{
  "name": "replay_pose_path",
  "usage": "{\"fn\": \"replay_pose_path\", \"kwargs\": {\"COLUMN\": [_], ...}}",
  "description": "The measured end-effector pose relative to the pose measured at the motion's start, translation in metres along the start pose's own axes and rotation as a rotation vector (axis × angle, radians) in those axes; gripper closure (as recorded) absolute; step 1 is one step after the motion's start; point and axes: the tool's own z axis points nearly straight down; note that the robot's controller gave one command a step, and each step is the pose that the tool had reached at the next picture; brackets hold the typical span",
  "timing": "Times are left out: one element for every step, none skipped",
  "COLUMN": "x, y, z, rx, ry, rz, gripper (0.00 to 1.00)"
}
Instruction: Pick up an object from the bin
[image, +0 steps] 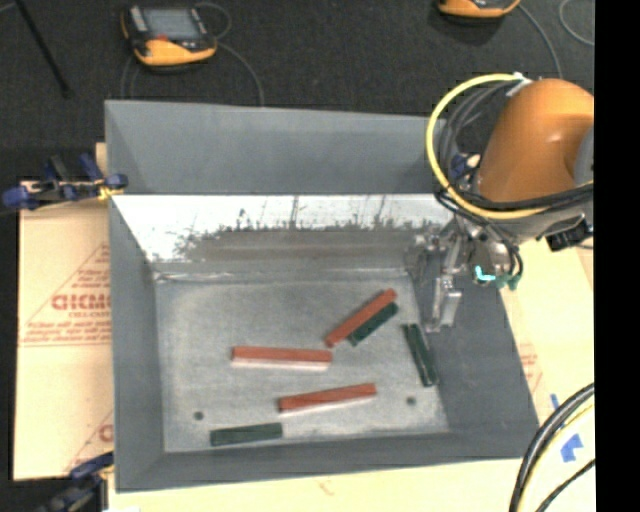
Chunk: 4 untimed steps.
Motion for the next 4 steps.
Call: {"fn": "replay_pose_path", "kwargs": {"x": [-0.002, -0.005, -0.018, -0.018], "y": [0.000, 0.015, 0.017, 0.020], "z": [-0.004, 0.048, 0.094, 0.156], "rx": [0.001, 0.002, -0.003, 0.002], "ry": [-0.008, -0.014, -0.007, -0.009], "rz": [-0.002, -0.013, 0.061, 0.018], "gripper": [0.00, 0.00, 0.00, 1.00]}}
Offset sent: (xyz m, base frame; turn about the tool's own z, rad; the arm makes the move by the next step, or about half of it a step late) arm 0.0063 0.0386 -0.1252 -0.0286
